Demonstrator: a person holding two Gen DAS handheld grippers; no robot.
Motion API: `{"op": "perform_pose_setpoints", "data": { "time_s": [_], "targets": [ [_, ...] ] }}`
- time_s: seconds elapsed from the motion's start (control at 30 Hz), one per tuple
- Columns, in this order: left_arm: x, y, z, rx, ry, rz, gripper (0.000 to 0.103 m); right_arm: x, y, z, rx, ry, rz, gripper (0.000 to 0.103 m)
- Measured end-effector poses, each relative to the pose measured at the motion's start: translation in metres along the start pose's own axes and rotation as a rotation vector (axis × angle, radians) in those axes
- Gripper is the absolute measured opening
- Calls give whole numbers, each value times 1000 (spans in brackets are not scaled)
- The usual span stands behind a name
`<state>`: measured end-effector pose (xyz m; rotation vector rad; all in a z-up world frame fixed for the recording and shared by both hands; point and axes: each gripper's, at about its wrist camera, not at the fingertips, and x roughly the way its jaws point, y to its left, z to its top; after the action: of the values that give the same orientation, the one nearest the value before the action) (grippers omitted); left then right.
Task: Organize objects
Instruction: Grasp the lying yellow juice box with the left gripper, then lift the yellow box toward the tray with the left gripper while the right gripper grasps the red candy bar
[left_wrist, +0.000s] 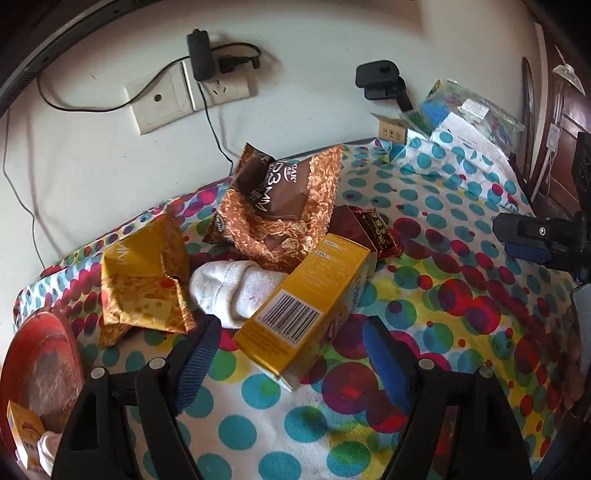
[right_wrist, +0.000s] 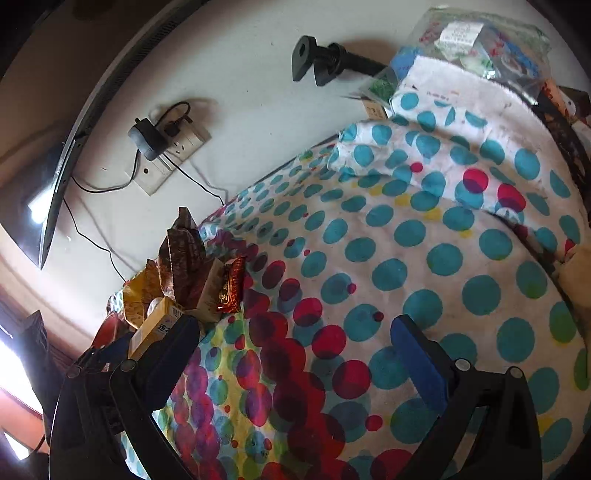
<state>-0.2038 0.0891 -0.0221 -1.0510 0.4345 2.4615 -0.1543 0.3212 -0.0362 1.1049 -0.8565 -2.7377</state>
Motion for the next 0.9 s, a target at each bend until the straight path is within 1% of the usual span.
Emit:
{"op": "perform_pose_setpoints", "data": {
  "time_s": [0.03, 0.1, 0.13, 0.2, 0.23, 0.27, 0.3, 0.33, 0.4, 0.43, 0.47, 0.53, 0.63, 0.73, 0.8, 0.9],
  "targets": [
    [4, -2, 2, 19, 11, 8, 81, 0, 3, -1, -14, -9, -14, 103],
    [10, -5, 4, 37, 23, -9, 81, 1, 9, -3, -50, -14, -23, 103],
    [13, -8, 5, 42, 28, -6, 81, 3, 13, -4, -68, -5, -29, 103],
    [15, -14, 6, 47, 19, -8, 77, 8, 16, -5, -85, 22, -40, 103],
    [16, -18, 6, 49, 19, -10, 68, 11, 15, -5, -86, 35, -41, 103],
    [17, -21, 5, 54, 25, 1, 49, 10, 15, -5, -88, 30, -40, 103],
    [19, -24, 4, 54, 32, 8, 38, 10, 14, -6, -83, 29, -37, 103],
    [20, -28, 5, 52, 34, 10, 30, 10, 13, -5, -80, 27, -33, 103],
    [20, -32, 4, 44, 33, 24, 29, 10, 14, -6, -82, 29, -33, 103],
    [19, -33, 4, 25, 35, 11, 29, 10, 14, -6, -84, 30, -34, 103],
    [18, -36, 3, 15, 37, 17, 29, 10, 14, -6, -86, 30, -34, 103],
    [13, -43, 1, 18, 31, 71, 29, 10, 14, -6, -86, 30, -32, 103],
    [3, -47, -4, -19, 25, 112, 29, 10, 14, -6, -89, 31, -35, 103],
    [0, -48, -10, -60, 46, 130, 29, 10, 14, -6, -97, 34, -38, 103],
    [-4, -47, -15, -74, 52, 155, 29, 9, 15, -7, -101, 37, -34, 103],
    [-14, -42, -21, -106, 58, 168, 29, 7, 18, -8, -121, 32, -7, 103]
  ]
}}
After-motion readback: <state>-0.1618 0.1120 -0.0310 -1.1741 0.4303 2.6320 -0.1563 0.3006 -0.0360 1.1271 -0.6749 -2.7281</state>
